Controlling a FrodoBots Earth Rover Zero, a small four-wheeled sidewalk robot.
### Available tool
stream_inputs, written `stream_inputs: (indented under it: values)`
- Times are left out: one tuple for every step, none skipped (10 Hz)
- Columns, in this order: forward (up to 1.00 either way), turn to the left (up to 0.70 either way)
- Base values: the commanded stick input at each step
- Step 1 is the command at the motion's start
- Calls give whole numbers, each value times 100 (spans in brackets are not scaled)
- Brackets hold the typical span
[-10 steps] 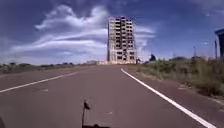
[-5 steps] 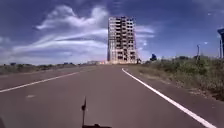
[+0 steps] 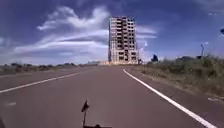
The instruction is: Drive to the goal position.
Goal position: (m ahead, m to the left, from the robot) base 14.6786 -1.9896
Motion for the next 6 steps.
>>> stream_inputs:
  values:
    - [100,0]
    - [100,0]
    - [100,0]
    - [100,0]
    - [100,0]
    - [100,0]
